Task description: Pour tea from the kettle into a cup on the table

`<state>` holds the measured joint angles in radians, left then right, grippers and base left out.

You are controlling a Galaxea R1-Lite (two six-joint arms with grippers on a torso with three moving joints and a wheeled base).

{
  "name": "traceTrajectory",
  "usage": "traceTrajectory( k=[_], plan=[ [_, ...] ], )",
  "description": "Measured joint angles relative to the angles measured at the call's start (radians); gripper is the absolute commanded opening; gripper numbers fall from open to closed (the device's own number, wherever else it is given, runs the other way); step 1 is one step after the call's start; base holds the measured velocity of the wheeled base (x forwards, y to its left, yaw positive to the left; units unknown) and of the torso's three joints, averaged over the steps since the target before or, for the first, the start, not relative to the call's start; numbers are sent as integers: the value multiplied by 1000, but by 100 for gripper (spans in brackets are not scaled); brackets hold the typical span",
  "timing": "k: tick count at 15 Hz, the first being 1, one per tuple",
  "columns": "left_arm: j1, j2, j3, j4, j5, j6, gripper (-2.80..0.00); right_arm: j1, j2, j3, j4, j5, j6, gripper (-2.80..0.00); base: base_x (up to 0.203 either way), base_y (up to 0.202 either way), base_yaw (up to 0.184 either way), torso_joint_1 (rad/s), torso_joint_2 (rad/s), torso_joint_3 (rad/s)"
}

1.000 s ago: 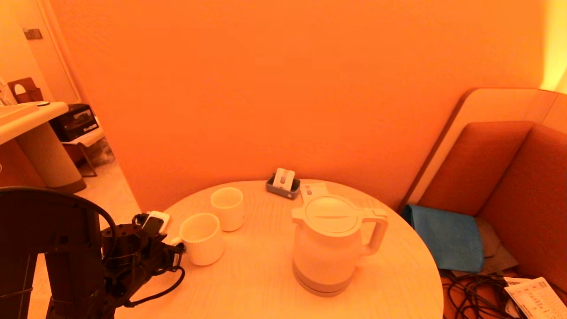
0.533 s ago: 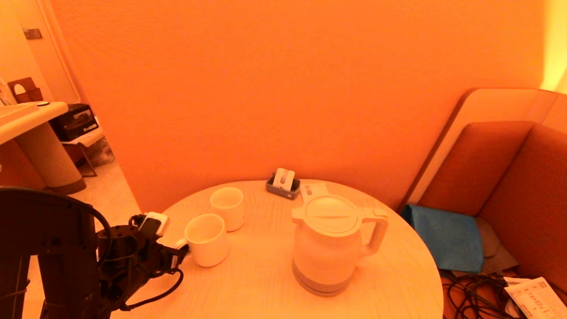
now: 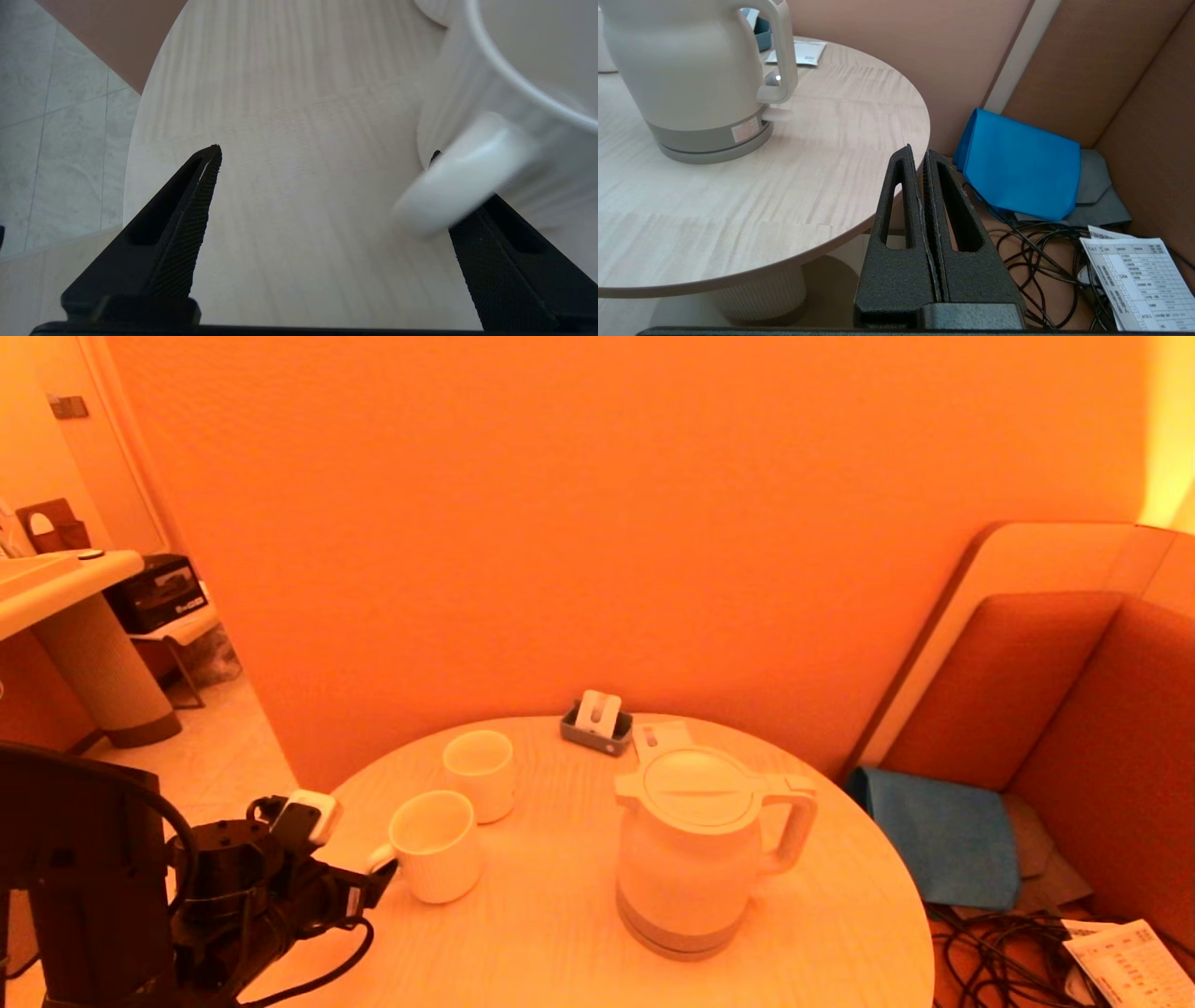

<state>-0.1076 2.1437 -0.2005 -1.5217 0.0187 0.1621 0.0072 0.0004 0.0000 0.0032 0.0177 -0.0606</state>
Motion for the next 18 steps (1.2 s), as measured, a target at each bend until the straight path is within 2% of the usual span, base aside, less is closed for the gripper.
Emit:
traceTrajectory(
  k=[9, 13, 18],
  plan=[
    [0, -90, 142, 0, -23, 1, 0, 0, 0, 0, 0, 0, 0, -280, 0, 0, 0, 0, 0, 0],
    [-2, -211, 193, -1, -67, 0, 0, 0, 0, 0, 0, 0, 0, -280, 0, 0, 0, 0, 0, 0],
    [-1, -368, 200, 0, -61, 9, 0, 0, 0, 0, 0, 0, 0, -280, 0, 0, 0, 0, 0, 0]
  ],
)
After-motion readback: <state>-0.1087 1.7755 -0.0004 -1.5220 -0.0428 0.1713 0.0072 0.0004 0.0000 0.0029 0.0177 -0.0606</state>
